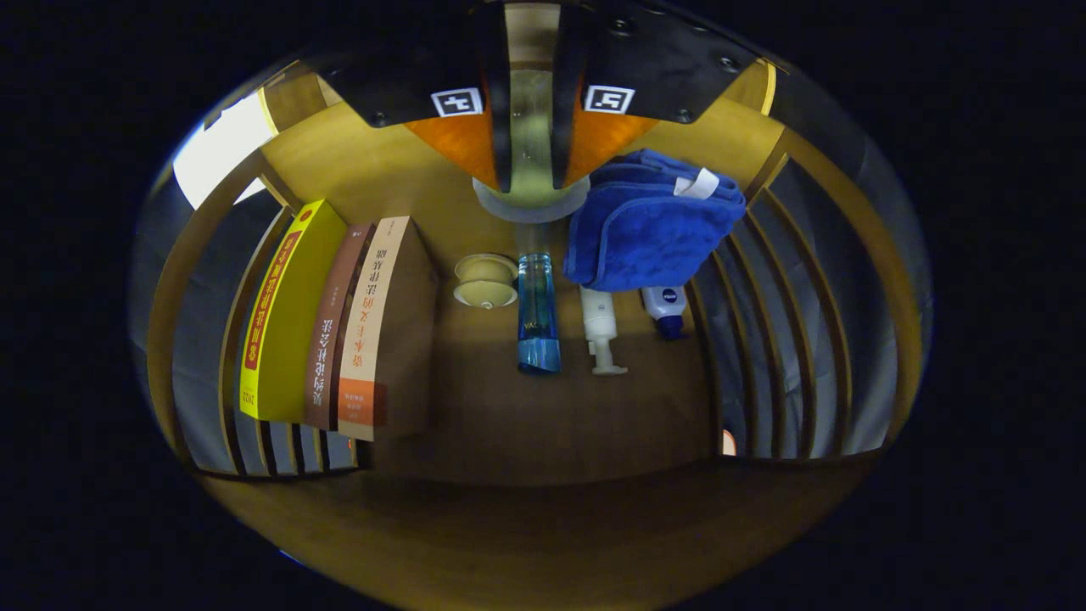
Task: Pull open the drawer, take out the items inside it, and place them on the countertop above the cabinet.
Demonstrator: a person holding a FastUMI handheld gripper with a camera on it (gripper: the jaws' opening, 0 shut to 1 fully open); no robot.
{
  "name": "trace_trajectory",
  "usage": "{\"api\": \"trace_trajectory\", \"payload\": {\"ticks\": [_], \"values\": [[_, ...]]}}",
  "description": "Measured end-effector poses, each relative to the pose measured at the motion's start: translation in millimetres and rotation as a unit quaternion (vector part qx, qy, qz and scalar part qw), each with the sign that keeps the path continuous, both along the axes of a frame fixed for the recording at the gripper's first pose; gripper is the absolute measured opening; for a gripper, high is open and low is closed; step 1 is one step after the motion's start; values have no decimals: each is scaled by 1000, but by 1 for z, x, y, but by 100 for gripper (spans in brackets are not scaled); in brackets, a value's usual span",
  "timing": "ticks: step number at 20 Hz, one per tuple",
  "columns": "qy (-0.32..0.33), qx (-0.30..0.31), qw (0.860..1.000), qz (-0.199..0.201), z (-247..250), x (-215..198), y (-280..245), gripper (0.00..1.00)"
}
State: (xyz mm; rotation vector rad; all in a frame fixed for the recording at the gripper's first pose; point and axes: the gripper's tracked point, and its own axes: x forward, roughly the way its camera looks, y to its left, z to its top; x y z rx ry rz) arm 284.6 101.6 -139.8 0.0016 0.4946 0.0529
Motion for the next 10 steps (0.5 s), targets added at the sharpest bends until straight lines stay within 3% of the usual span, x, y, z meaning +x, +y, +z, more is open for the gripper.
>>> {"api": "trace_trajectory", "payload": {"ticks": [10], "values": [[-5, 4, 1000, -9, -7, 14, 0, 37]]}}
